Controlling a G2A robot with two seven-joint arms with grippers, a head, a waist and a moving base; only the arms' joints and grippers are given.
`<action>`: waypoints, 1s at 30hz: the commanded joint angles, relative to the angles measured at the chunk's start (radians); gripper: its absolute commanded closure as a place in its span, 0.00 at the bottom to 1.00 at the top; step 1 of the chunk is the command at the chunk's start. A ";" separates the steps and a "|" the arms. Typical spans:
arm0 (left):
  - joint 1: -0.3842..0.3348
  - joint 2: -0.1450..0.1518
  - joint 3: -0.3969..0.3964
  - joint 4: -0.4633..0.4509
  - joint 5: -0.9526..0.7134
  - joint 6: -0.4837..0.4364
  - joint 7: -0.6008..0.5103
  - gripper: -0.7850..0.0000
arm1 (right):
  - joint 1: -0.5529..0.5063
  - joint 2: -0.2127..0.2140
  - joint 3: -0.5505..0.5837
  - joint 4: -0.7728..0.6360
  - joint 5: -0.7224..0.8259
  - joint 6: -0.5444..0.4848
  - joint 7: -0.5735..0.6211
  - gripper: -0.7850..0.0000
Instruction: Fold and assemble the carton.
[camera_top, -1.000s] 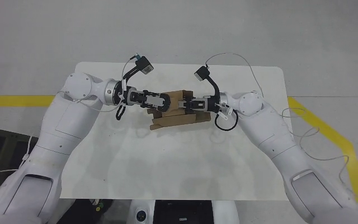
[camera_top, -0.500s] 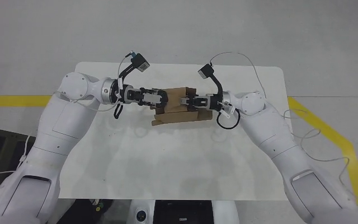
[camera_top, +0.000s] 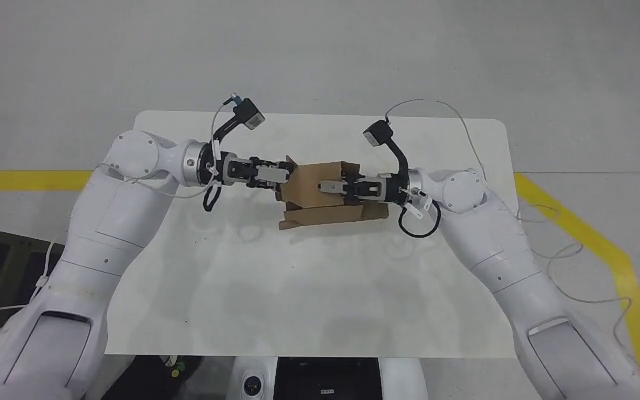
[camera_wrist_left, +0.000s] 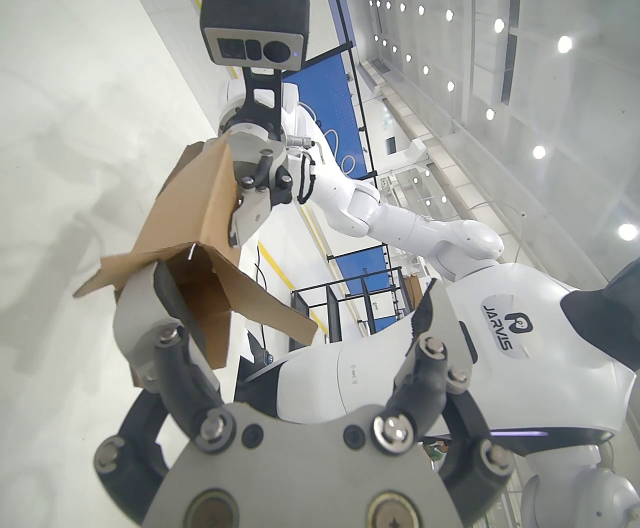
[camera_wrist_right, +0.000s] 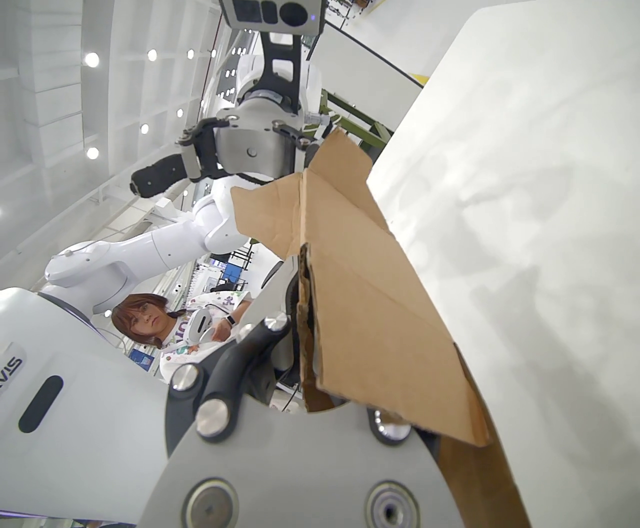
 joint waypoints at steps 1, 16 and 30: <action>-0.002 -0.001 0.001 0.005 0.007 -0.005 0.005 0.00 | -0.003 0.001 0.001 -0.005 0.002 0.004 0.010 1.00; -0.005 -0.002 0.000 0.006 0.000 -0.003 0.003 0.00 | -0.001 -0.009 -0.030 -0.021 0.038 0.034 0.091 1.00; 0.002 -0.002 0.001 -0.010 -0.014 0.011 -0.010 0.00 | 0.013 -0.031 -0.073 0.009 0.062 0.016 0.073 1.00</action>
